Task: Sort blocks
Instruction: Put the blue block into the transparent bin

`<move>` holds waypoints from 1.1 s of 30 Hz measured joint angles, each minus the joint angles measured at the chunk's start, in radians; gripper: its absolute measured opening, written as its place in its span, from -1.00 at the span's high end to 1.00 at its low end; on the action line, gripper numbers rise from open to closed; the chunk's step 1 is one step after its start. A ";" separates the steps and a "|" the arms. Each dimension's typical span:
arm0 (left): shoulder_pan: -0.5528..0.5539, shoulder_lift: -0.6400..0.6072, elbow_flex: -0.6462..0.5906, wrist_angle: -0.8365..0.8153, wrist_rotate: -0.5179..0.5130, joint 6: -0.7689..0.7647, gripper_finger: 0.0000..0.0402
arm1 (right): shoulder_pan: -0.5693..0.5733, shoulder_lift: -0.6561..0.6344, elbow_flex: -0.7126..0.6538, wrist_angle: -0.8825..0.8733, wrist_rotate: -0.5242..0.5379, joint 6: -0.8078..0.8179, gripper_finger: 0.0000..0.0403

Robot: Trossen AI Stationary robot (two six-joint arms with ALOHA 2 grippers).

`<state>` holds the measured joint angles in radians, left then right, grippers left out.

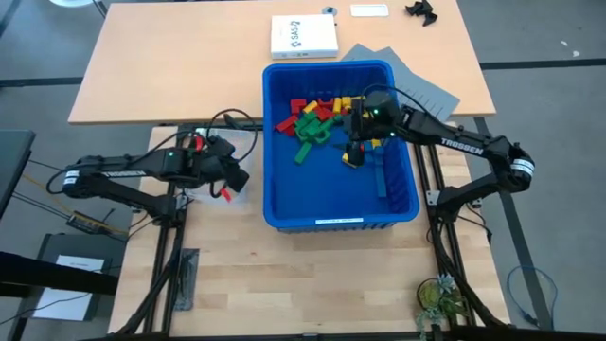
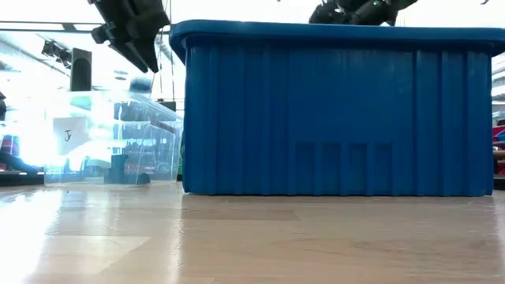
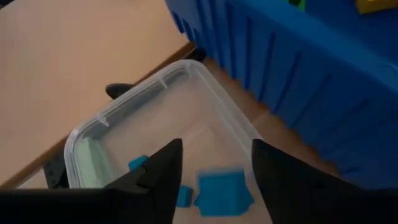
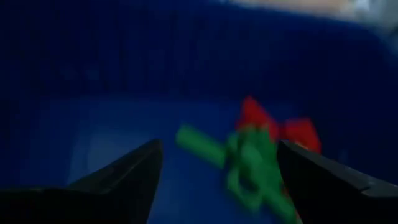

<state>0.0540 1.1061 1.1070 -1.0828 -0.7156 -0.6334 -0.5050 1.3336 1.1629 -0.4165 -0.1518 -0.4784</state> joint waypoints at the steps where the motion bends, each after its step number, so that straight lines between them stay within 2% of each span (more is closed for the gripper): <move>1: 0.000 0.000 0.000 -0.001 -0.005 -0.009 -0.03 | 0.003 -0.001 0.000 -0.055 0.030 0.001 -0.57; 8: 0.000 -0.001 0.000 0.013 -0.014 -0.044 -0.39 | -0.001 0.050 -0.001 -0.297 0.279 0.003 -0.58; 12: 0.000 -0.001 0.000 0.036 -0.015 0.001 -0.52 | -0.028 0.117 0.000 -0.364 0.337 0.003 -0.56; 19: -0.001 -0.001 0.000 0.041 -0.034 0.003 -0.55 | -0.066 0.247 -0.001 -0.521 0.402 -0.070 -0.53; 23: -0.001 -0.001 0.000 0.045 -0.041 0.023 -0.55 | -0.075 0.301 -0.001 -0.593 0.539 -0.131 -0.52; 31: -0.002 0.000 0.000 0.051 -0.046 0.083 -0.55 | -0.099 0.427 0.005 -0.582 0.567 -0.145 -0.52; 33: -0.002 0.000 0.000 0.052 -0.046 0.084 -0.55 | -0.103 0.451 0.006 -0.591 0.568 -0.148 -0.45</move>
<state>0.0525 1.1061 1.1069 -1.0309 -0.7612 -0.5495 -0.6076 1.7848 1.1690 -1.0074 0.4160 -0.6266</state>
